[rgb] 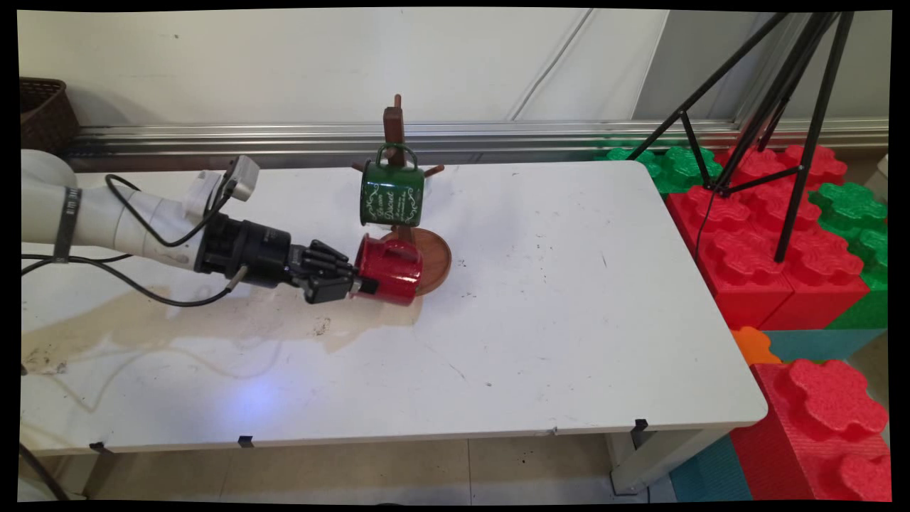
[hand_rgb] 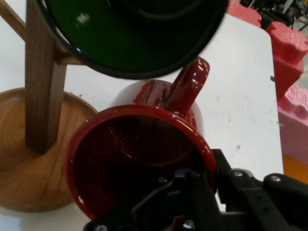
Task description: Place the picked object on the table
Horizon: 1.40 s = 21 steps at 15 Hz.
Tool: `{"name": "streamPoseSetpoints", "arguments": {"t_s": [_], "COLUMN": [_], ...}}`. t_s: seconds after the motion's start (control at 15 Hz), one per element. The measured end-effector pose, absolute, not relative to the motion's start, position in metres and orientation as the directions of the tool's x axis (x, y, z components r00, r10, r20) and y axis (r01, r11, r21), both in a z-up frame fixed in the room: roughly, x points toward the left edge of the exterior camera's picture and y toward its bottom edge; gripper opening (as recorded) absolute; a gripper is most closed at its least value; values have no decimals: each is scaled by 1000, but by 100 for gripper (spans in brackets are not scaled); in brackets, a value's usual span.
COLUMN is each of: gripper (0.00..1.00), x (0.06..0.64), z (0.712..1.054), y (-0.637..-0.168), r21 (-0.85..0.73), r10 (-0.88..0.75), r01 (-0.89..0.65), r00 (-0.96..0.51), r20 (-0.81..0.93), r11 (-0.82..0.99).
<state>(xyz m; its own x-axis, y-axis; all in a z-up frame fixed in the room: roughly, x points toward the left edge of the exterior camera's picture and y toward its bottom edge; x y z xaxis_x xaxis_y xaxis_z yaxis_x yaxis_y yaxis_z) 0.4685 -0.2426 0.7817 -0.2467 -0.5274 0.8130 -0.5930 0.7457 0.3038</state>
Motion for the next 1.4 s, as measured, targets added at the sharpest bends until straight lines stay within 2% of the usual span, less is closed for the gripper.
{"name": "streamPoseSetpoints", "arguments": {"t_s": [1.4], "gripper": [0], "x": [549], "z": [856], "y": [-196], "r21": [35], "r10": [-478], "r01": [-631], "r00": [-548], "r20": [687], "r11": [775]}}
